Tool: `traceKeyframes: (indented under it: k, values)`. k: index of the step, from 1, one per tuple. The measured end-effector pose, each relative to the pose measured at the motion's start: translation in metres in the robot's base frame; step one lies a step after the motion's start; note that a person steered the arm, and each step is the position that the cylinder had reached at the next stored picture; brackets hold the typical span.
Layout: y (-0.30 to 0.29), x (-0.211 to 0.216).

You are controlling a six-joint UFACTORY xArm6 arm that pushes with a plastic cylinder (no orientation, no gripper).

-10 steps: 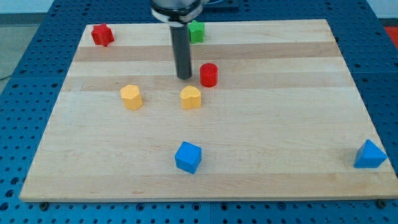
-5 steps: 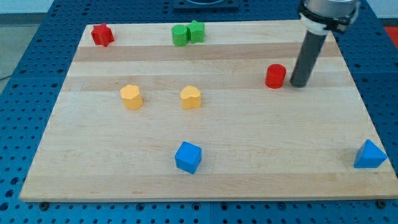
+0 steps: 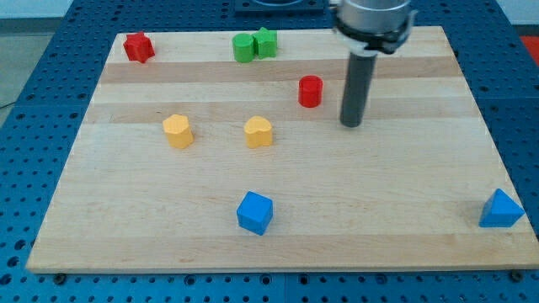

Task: Slide the red circle closer to the red star

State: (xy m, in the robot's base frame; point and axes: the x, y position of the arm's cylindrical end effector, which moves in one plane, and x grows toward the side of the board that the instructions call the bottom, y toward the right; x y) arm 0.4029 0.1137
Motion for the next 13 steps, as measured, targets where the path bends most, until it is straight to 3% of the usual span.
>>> traceKeyframes:
  k: [1, 3, 5, 8, 9, 10, 11, 13]
  values:
    - [-0.014, -0.039]
    - [-0.151, -0.047]
    - [-0.124, -0.06]
    - [-0.294, -0.071]
    - [-0.26, -0.061]
    - [-0.261, -0.017]
    - [-0.303, 0.016]
    - [-0.344, -0.054]
